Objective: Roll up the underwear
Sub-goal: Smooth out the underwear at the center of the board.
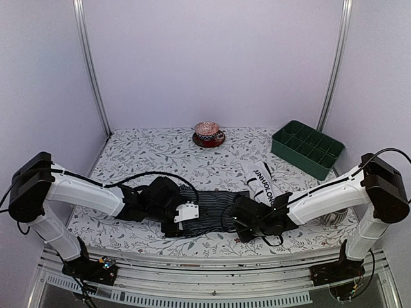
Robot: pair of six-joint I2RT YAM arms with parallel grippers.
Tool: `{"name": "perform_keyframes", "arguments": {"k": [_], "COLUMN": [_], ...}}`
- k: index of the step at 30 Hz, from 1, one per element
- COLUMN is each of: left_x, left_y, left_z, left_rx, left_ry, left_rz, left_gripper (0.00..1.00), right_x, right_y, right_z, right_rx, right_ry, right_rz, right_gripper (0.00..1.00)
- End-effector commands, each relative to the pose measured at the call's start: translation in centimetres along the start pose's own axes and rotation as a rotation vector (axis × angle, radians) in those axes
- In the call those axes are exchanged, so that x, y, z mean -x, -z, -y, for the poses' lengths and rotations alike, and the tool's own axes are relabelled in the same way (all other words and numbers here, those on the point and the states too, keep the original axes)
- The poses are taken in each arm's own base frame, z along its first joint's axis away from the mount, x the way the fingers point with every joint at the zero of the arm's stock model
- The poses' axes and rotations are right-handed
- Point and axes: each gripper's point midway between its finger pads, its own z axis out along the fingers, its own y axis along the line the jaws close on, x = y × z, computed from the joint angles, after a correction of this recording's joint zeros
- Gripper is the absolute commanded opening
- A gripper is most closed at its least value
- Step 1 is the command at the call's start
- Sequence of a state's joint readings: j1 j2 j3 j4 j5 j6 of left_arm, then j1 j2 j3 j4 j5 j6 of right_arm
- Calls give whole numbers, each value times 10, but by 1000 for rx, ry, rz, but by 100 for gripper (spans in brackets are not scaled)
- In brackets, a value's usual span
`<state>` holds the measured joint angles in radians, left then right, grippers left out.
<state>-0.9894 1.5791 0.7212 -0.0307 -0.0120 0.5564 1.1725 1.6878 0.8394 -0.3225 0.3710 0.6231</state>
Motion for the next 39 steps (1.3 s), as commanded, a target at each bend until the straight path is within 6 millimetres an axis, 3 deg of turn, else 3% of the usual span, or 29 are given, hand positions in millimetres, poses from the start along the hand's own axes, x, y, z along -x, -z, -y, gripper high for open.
{"name": "perform_keyframes", "arguments": {"k": [1, 16, 21, 30, 35, 39], "left_x": [2, -36, -41, -46, -51, -55], "left_y": [-9, -7, -10, -8, -4, -2], "left_z": [10, 20, 21, 16, 9, 2], "left_rx": [-13, 3, 4, 18, 42, 63], "left_ry": [-37, -65, -66, -62, -59, -54], "left_rz": [-11, -105, -118, -131, -144, -149], "left_gripper": [86, 88, 88, 88, 89, 89], "right_x": [-7, -16, -12, -20, -27, -31], "right_y": [-7, 1, -4, -18, -12, -1], "right_z": [12, 43, 37, 33, 36, 13], "right_rx": [-158, -379, -359, -362, -369, -254], "right_ry": [16, 12, 43, 154, 175, 211], "right_rz": [-36, -34, -18, -53, -90, -113], "right_gripper": [52, 41, 38, 22, 24, 38]}}
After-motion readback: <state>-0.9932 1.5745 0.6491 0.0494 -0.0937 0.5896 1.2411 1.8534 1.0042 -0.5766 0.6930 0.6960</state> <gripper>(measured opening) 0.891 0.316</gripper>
